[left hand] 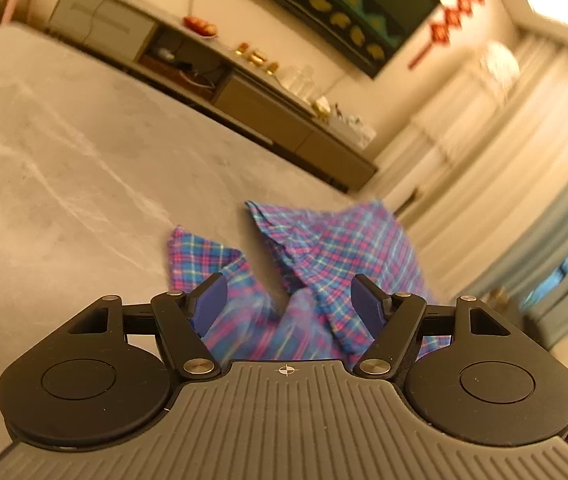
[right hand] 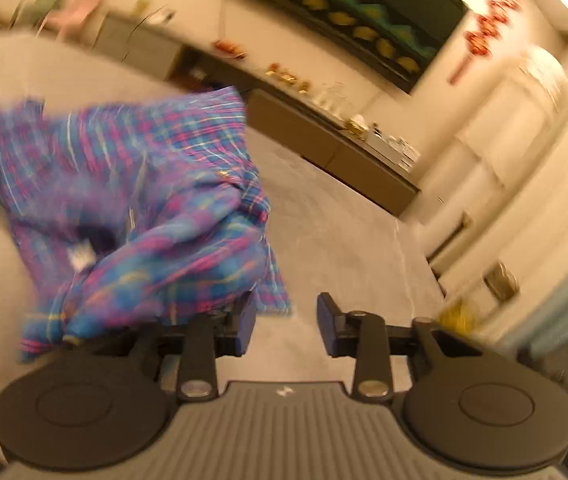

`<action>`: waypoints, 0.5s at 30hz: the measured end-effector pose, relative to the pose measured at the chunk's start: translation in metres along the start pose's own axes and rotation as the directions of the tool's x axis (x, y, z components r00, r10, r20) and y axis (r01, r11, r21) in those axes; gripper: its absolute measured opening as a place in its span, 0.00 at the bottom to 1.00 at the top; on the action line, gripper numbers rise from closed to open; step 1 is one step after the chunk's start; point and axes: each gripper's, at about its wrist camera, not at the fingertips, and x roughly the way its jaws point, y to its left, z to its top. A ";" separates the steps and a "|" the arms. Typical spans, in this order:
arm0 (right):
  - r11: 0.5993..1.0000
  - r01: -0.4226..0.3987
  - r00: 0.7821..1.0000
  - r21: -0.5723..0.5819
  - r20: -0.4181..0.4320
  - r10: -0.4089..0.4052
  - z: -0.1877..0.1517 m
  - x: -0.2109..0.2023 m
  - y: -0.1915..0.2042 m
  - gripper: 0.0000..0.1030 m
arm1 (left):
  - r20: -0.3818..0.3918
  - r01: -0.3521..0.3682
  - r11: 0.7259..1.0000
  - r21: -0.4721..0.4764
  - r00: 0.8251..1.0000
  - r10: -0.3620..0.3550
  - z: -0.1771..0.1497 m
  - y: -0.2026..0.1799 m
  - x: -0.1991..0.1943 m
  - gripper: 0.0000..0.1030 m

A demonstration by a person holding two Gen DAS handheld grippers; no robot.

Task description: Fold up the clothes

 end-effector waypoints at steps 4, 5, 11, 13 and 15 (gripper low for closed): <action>0.995 0.019 0.994 -0.101 0.111 -0.008 0.001 -0.030 0.013 0.48 | -0.043 0.034 0.996 0.078 0.999 -0.031 -0.018 -0.041 0.001 0.69; 0.991 0.006 0.990 -0.132 0.138 0.012 0.004 -0.034 0.017 0.56 | -0.085 0.060 0.996 0.058 0.995 -0.055 -0.022 -0.048 0.007 0.78; 0.989 -0.133 0.985 -0.060 0.106 0.139 -0.004 -0.023 0.010 0.65 | -0.258 0.084 0.996 0.008 0.963 -0.079 -0.051 -0.079 0.068 0.80; 0.983 -0.182 0.979 -0.019 0.088 0.183 -0.008 -0.017 0.006 0.64 | -0.284 0.061 0.998 0.011 0.957 -0.055 -0.059 -0.080 0.096 0.78; 0.973 -0.228 0.971 0.024 0.071 0.226 -0.012 -0.011 0.002 0.64 | -0.316 0.069 0.998 0.000 0.947 -0.065 -0.062 -0.081 0.125 0.78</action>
